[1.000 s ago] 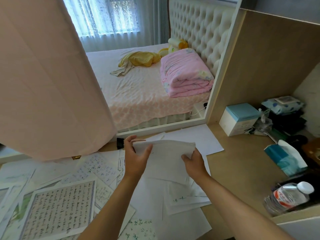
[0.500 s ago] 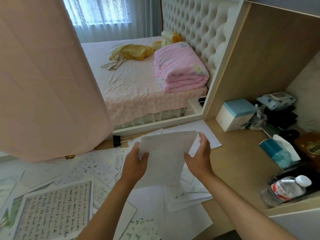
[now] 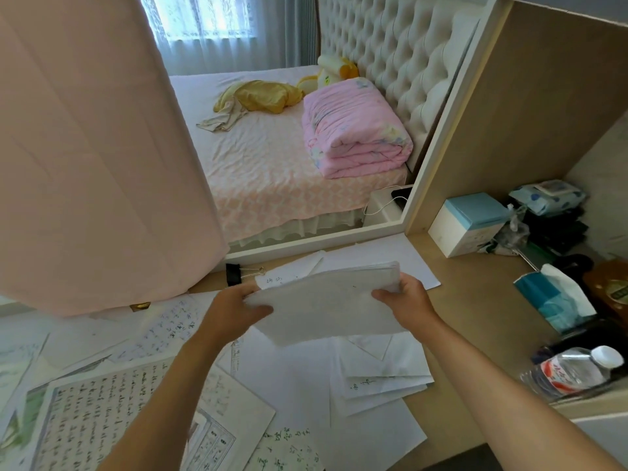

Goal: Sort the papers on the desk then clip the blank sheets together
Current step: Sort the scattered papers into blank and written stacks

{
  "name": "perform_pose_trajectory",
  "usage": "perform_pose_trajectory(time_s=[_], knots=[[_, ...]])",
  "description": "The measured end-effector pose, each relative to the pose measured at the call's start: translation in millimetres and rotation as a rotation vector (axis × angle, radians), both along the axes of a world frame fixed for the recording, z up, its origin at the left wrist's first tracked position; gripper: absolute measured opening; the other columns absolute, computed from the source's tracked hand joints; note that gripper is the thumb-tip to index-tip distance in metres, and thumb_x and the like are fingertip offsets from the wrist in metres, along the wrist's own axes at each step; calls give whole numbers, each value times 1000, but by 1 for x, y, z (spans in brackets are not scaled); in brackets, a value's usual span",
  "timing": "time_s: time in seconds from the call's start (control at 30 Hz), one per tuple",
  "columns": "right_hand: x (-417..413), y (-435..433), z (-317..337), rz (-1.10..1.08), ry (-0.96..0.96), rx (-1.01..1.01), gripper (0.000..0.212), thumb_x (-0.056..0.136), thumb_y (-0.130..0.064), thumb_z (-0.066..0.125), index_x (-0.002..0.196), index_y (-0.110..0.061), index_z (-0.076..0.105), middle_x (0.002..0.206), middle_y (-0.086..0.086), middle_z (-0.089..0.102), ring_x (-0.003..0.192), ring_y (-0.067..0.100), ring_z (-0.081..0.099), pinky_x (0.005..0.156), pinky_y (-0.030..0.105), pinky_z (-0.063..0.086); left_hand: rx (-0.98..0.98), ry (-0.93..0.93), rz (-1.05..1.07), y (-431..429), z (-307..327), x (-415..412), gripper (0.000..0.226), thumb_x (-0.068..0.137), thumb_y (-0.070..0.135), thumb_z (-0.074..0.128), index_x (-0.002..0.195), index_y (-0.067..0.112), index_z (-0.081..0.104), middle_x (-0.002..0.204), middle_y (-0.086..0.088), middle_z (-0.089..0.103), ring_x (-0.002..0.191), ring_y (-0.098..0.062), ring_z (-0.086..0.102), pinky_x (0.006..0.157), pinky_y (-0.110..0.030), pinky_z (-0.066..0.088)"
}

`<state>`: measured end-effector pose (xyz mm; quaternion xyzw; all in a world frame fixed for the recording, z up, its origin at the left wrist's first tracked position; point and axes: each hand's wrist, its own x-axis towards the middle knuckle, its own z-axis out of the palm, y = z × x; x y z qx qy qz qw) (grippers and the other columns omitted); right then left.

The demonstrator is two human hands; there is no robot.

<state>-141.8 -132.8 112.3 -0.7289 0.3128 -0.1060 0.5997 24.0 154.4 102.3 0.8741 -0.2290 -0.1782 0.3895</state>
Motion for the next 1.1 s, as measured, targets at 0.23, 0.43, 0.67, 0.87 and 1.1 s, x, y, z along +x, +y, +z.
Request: perform_pose_trajectory(time_s=[0.23,0.43,0.67,0.87,1.1], knots=[[-13,16,-52,42,125,105,41,83,-3,71,112,-30,59,110,-4,68,105,16,64,88,36,55,-597,363,478,-13,-19,-35,20,86,13,73,104,19,66,100,-2,70,89,-20,68,71,-33,57],[-16,24,-70,-33,102,109,53,81,2,69,127,-20,54,114,-1,67,106,16,64,90,35,55,-590,114,559,-27,-36,-57,20,89,30,68,97,14,59,93,1,60,80,-6,56,72,-16,49],[-11,39,-66,0,-11,20,23,85,7,58,94,-13,51,83,6,56,74,19,54,63,31,45,-654,37,699,-21,-35,-48,9,91,12,58,96,19,57,89,2,54,80,-15,48,77,-36,43],[-13,45,-74,65,74,35,47,84,4,65,118,-25,49,103,-6,63,99,7,62,73,17,52,-617,-18,633,-11,-37,-56,19,92,3,61,105,15,54,93,0,59,84,-10,58,80,-26,46],[-4,39,-75,51,126,17,35,93,-6,62,125,-16,54,113,-2,66,107,15,61,92,27,49,-324,-151,433,-1,-30,-38,19,91,7,61,93,24,66,93,12,68,84,-1,61,76,-23,49]])
